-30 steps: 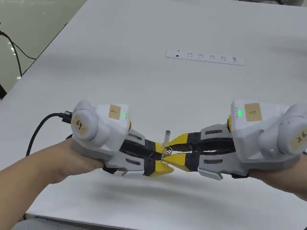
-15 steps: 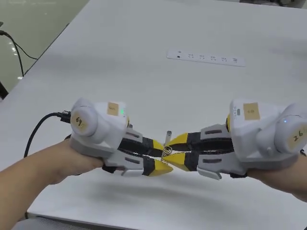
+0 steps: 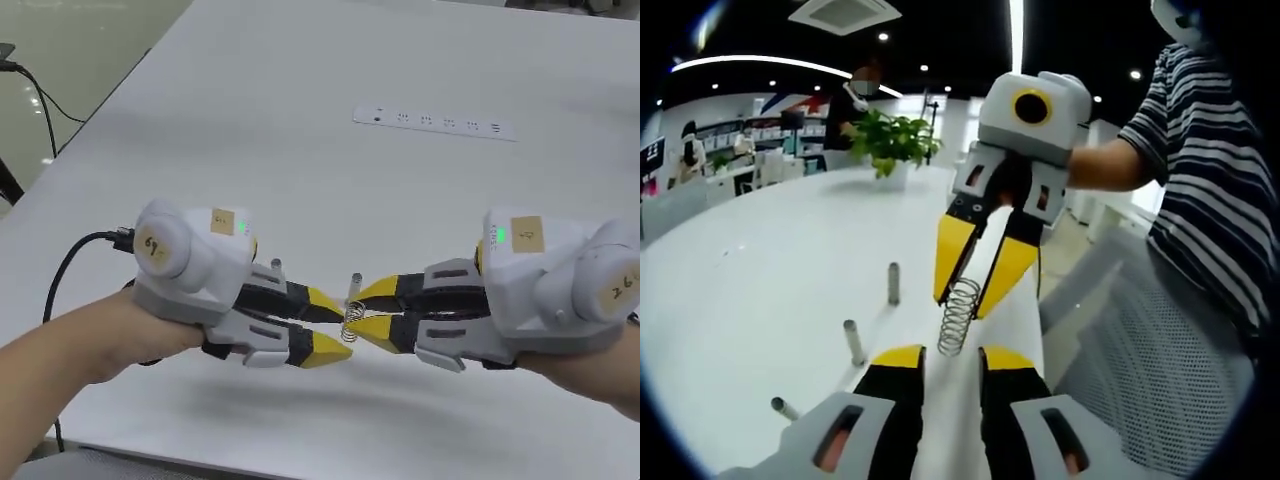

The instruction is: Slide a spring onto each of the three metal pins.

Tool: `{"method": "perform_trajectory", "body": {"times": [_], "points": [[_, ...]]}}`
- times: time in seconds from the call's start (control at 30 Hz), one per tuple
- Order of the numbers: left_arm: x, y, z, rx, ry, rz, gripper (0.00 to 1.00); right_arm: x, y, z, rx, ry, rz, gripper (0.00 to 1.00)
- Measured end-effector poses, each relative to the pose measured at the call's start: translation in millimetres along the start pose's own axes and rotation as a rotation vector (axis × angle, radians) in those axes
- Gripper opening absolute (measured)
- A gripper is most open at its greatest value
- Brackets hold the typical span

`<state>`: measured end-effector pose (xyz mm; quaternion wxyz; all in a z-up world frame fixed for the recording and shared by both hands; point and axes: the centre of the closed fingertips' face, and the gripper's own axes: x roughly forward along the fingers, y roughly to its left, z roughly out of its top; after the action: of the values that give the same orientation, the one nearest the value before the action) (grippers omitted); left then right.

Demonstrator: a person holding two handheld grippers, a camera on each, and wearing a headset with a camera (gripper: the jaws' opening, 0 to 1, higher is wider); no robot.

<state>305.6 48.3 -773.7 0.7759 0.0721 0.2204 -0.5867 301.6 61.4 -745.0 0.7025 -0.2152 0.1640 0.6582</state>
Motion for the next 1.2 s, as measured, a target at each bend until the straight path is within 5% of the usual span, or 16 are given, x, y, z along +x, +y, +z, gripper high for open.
{"method": "perform_trajectory", "body": {"times": [0.53,1.2], "points": [[-34.7,12.5,-17.3,-0.068,0.013,0.074,0.24,0.3,-5.7,-11.7,-0.002,0.032,-0.033,0.07],[-76.2,39.4,-38.9,-0.139,0.003,0.232,0.61,-1.7,-12.5,-15.7,-0.016,0.042,-0.062,0.07]]}}
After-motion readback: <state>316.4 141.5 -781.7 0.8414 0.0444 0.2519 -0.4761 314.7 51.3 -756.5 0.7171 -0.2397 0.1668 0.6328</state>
